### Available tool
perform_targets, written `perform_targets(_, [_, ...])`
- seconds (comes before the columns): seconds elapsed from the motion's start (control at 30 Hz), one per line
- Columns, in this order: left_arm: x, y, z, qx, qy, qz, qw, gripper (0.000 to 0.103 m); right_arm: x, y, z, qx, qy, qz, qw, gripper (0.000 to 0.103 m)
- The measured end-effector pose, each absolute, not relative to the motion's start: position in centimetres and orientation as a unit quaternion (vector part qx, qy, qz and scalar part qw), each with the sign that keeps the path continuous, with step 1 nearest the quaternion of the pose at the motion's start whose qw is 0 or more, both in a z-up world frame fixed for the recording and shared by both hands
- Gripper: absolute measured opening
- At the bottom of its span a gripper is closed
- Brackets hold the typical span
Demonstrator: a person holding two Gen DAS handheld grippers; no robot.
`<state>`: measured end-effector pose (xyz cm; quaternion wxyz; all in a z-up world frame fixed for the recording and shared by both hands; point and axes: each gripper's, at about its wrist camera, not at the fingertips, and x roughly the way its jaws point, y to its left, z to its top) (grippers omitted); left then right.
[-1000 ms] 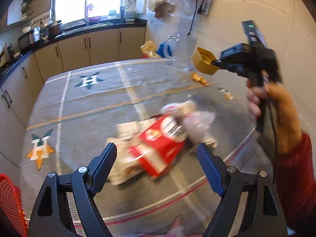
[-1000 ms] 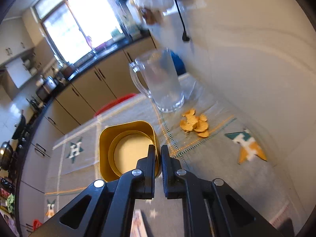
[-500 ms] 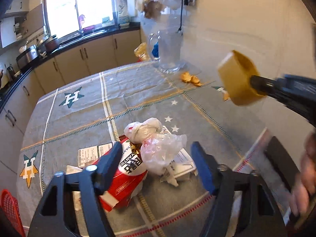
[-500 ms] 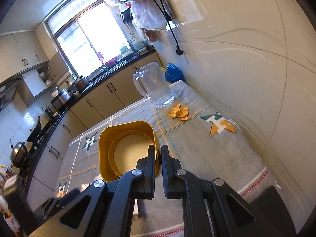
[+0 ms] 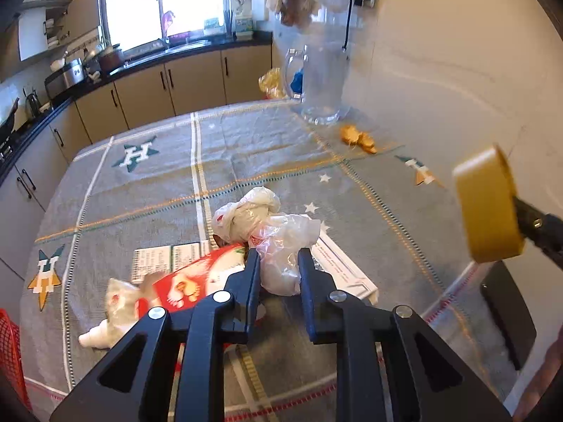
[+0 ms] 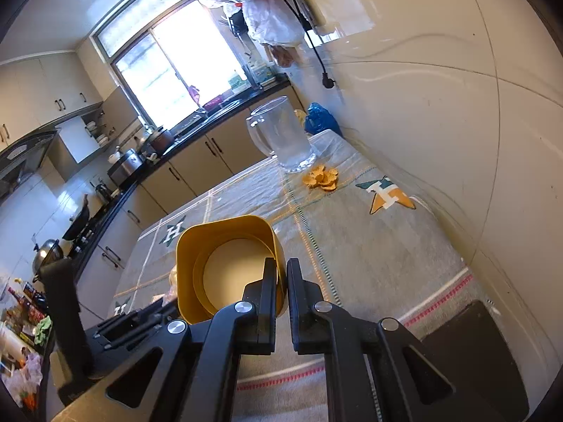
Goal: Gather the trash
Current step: 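Grasp the white plastic bag bundle with the left tool while the right holds the yellow cup, then carry the white bag and the yellow cup over the red basket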
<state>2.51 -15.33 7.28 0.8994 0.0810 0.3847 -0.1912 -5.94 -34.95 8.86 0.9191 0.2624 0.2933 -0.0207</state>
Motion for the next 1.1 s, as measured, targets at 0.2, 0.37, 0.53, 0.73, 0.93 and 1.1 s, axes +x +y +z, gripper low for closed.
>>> perform_targets(0.2, [-1.7, -12.9, 10.1, 0.077, 0.338, -0.201, 0.916, 0.02, -7.5, -32.9, 9.3, 0.254, 0.281, 0.022, 0.925, 0.007])
perform_targets(0.37, [-5.2, -8.7, 11.7, 0.057, 0.314, -0.194, 0.928, 0.02, -8.7, -29.4, 9.4, 0.23, 0.289, 0.059, 0.927, 0.007])
perform_targets(0.53, [-8.4, -3.5, 11.5, 0.04, 0.305, -0.162, 0.938, 0.02, -9.8, -25.0, 9.1, 0.195, 0.305, 0.093, 0.928, 0.007])
perform_targets(0.73, [-10.9, 1.4, 10.0, 0.025, 0.307, -0.136, 0.942, 0.02, -10.5, -18.8, 8.6, 0.145, 0.323, 0.133, 0.926, 0.007])
perform_targets(0.93, [-11.9, 4.7, 8.3, 0.004, 0.315, -0.128, 0.94, 0.02, -10.5, -15.4, 8.0, 0.114, 0.336, 0.146, 0.923, 0.007])
perform_targets(1.1, [-12.3, 5.9, 7.7, 0.0, 0.316, -0.122, 0.941, 0.02, -10.3, -13.6, 7.5, 0.104, 0.344, 0.149, 0.921, 0.007])
